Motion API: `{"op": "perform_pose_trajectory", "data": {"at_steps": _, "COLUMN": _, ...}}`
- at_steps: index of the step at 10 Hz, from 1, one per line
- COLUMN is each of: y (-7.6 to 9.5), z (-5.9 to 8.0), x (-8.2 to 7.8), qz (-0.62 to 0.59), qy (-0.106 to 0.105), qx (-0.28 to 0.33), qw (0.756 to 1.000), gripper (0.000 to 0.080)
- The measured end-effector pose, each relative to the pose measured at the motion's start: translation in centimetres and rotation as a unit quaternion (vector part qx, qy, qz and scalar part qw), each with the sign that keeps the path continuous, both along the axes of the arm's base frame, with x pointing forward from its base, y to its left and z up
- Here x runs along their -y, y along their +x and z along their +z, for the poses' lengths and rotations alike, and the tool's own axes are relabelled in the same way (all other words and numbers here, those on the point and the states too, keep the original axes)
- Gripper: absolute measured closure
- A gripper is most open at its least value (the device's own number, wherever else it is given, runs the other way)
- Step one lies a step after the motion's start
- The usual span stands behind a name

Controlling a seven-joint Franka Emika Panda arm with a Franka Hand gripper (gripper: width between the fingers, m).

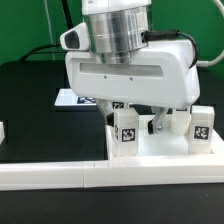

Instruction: Assemble square table

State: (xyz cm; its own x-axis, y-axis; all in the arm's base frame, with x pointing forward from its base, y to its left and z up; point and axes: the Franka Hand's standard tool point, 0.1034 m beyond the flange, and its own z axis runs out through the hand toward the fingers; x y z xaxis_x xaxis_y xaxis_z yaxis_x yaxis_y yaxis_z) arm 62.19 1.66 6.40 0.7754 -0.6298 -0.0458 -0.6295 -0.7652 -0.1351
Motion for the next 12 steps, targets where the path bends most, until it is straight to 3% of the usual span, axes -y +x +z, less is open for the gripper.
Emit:
{"op": "perform_pose_trajectory", "data": {"at_steps": 1, "y": 0.0, "z": 0.0, "x": 0.0, "qz": 0.023, "qy": -0.002, "qx": 0.003, "qw": 1.000, "gripper": 0.0150}}
{"op": "perform_pose_trajectory", "data": {"at_steps": 3, "y": -0.1, "z": 0.2, "x": 0.4, "qz": 0.209, "qy": -0.039, "qx": 0.016, "qw": 0.977, "gripper": 0.0150}}
{"op": "perform_pose_trajectory", "data": {"at_steps": 5, "y": -0.1, "z": 0.1, "x": 1.0, "qz": 0.310, "qy": -0.044, "qx": 0.024, "qw": 0.949, "gripper": 0.0150}}
{"op": "perform_pose_trajectory", "data": {"at_steps": 9, "y": 0.2, "z": 0.1, "x": 1.4, "qz": 0.311, "qy": -0.048, "qx": 0.031, "qw": 0.949, "gripper": 0.0155}}
{"op": "perform_pose_trajectory", "data": {"at_steps": 11, "y": 0.2, "z": 0.1, "x": 1.3, "qz": 0.239, "qy": -0.044, "qx": 0.024, "qw": 0.970, "gripper": 0.0504}}
{"op": "perform_pose_trajectory", "data": {"at_steps": 12, "y": 0.2, "z": 0.1, "x": 1.3, "qz": 0.225, "qy": -0.044, "qx": 0.022, "qw": 0.973, "gripper": 0.0514}}
